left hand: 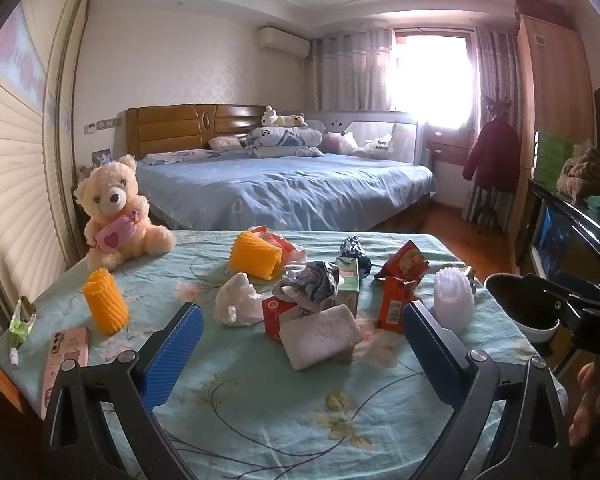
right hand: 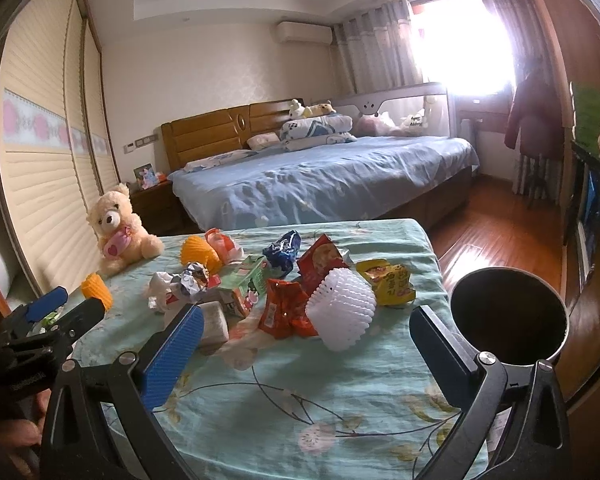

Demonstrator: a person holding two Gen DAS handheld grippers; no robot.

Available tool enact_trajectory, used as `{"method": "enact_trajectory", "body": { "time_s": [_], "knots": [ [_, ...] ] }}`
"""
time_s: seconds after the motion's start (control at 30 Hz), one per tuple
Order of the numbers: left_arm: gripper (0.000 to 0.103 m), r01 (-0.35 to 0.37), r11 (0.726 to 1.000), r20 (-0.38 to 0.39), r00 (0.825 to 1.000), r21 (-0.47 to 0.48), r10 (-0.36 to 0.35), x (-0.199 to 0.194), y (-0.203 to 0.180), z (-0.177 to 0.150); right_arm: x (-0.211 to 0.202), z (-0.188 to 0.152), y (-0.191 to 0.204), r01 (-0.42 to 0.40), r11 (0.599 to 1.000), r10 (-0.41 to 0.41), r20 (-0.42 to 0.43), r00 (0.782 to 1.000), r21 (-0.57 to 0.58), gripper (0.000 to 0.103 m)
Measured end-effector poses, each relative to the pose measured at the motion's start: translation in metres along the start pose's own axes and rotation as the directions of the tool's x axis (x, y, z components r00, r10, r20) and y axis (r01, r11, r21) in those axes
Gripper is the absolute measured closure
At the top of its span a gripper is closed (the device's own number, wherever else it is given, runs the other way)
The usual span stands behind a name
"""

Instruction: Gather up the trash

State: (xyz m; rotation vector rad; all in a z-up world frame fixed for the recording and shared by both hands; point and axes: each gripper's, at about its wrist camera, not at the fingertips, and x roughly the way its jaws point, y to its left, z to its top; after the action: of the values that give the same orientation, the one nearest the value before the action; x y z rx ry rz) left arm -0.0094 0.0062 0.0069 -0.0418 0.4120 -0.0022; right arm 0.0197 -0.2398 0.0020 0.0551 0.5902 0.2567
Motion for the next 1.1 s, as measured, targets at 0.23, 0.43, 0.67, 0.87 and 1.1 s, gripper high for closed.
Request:
{"method": "enact_trajectory", "body": {
  "time_s": [0.23,0.43,0.67,0.87,1.1],
  "knots": [
    [0.004,-0.003,1.000,0.004,1.000,0.005,0.003,0.0008,-0.0009,0.0002,0.0015,0.0012,-0.0008,-0.007,1.000,0.007,0.002,1.000,0.003,0.000],
    [0.004,-0.006,1.000,0.008,1.000,0.008,0.006,0.0016,-0.0029,0.0011,0.0007,0.0008,-0.0017,-0.006,1.000,0.006,0.003,1.000,0.004,0.000],
    [0.004,-0.010,1.000,0.010,1.000,0.006,0.010,0.0015,-0.0031,0.0019,0.0031,0.0001,-0.0010,-0.011,1.000,0.011,0.003,1.000,0.005,0.000],
    [0.004,-0.009,1.000,0.008,1.000,0.006,0.009,0.0019,-0.0030,0.0016,0.0030,-0.0004,-0.0014,-0.013,1.000,0.013,0.002,1.000,0.009,0.000],
    [0.004,-0.005,1.000,-0.002,1.000,0.009,0.005,0.0037,-0.0017,0.0004,0.0058,-0.0011,0.0007,-0.018,1.000,0.018,-0.007,1.000,0.013,0.000]
  ]
}}
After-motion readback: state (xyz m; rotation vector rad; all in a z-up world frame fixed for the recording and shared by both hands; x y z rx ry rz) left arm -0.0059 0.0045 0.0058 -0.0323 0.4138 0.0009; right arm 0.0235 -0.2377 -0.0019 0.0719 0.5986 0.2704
